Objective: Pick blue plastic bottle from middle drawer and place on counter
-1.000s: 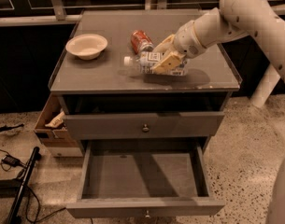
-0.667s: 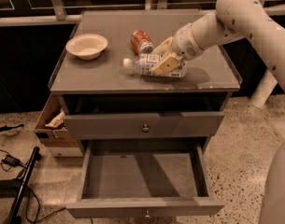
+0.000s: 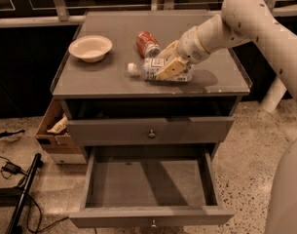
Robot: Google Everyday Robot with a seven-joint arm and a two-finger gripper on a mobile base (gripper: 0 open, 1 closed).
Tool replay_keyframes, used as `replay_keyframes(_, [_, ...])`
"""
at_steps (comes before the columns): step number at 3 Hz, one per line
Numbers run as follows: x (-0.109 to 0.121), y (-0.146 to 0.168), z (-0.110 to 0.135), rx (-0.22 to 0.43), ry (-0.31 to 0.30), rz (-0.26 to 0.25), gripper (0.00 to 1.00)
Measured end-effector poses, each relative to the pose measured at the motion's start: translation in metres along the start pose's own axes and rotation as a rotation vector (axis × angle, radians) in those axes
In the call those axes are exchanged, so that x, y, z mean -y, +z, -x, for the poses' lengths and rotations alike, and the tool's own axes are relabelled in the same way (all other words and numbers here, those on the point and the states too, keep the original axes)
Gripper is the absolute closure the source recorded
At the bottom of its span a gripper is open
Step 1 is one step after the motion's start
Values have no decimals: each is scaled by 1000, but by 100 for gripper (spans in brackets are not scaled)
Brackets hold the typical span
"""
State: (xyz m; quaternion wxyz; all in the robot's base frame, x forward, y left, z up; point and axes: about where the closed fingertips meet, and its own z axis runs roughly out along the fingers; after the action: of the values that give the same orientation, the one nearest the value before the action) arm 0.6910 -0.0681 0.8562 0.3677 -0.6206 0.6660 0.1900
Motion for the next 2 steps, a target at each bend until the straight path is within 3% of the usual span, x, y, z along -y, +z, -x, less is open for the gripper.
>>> replay_keyframes(2, [0, 0, 0, 0, 0, 0, 30])
